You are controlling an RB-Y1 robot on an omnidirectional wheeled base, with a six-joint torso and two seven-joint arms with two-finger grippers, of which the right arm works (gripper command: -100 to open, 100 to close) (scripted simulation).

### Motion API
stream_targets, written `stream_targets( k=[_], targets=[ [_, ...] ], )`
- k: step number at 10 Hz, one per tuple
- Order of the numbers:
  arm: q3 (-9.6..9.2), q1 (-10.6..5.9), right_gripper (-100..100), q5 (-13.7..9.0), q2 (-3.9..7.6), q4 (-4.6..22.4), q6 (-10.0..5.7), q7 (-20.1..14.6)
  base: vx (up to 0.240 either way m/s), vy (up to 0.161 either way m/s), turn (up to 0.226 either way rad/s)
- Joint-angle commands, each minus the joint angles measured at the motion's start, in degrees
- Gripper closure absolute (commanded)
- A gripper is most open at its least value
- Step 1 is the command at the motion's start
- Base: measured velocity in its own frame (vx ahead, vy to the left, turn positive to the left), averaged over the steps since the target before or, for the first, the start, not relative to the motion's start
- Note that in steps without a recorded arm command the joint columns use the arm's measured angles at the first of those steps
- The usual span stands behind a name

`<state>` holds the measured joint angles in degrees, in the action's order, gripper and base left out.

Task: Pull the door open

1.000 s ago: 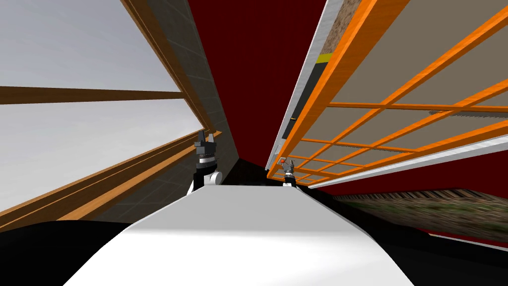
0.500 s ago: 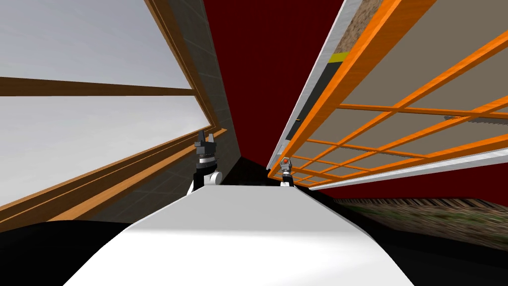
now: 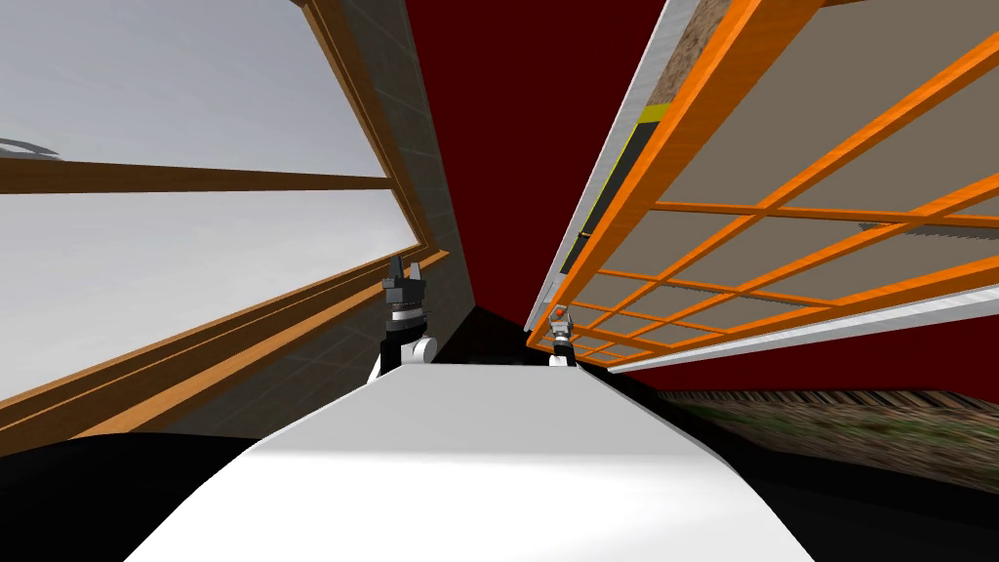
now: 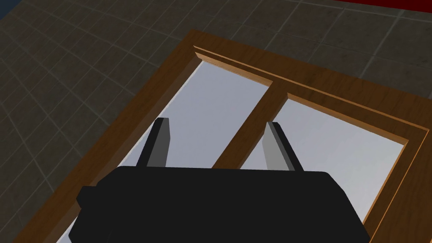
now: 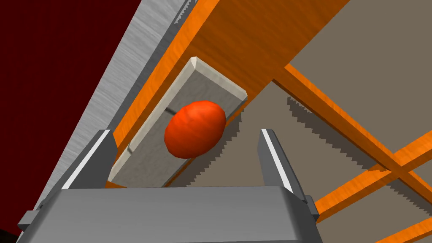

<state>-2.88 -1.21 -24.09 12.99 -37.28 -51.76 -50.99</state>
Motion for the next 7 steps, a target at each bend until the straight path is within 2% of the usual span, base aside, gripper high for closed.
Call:
stream_targets(
  k=[1,3,7],
  targets=[
    [-0.17,-0.2,-100,-0.5,-0.13,0.1,0.06,-2.0,-0.067,-0.008,0.016],
    [-0.71,-0.46,-100,-2.2,-0.53,-0.3,0.48,-5.6,-0.061,-0.01,0.046],
    [-1.23,-0.72,-100,-3.8,-0.91,-0.6,0.89,-10.7,-0.068,-0.015,0.037]
  ],
)
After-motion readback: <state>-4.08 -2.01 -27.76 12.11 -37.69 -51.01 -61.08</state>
